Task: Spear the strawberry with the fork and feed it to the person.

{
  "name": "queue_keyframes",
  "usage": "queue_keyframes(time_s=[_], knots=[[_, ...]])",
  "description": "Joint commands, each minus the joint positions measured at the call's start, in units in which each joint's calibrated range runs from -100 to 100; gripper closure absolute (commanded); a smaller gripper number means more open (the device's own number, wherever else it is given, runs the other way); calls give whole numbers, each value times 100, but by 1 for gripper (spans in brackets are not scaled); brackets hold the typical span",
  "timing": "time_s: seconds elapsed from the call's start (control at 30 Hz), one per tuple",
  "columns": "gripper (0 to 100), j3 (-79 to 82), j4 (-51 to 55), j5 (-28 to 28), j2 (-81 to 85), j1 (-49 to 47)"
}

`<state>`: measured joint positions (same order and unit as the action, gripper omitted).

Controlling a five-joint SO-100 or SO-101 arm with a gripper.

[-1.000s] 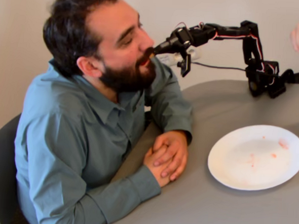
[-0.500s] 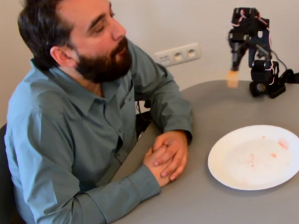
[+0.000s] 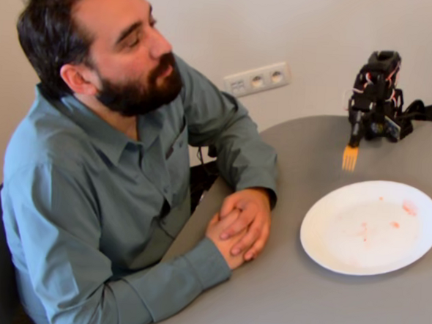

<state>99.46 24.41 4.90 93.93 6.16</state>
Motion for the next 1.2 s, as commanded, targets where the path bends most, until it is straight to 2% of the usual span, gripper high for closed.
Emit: queue_keyframes(time_s=[0.0, 0.63, 0.73, 1.03, 1.07, 1.17], knots=[[98, 54, 475, -202, 319, -4], [98, 54, 579, -270, 361, -228], [98, 54, 579, -763, 429, -803], [98, 54, 570, -737, 437, -721], [98, 54, 570, -480, 437, -721], [98, 54, 570, -474, 437, -736]])
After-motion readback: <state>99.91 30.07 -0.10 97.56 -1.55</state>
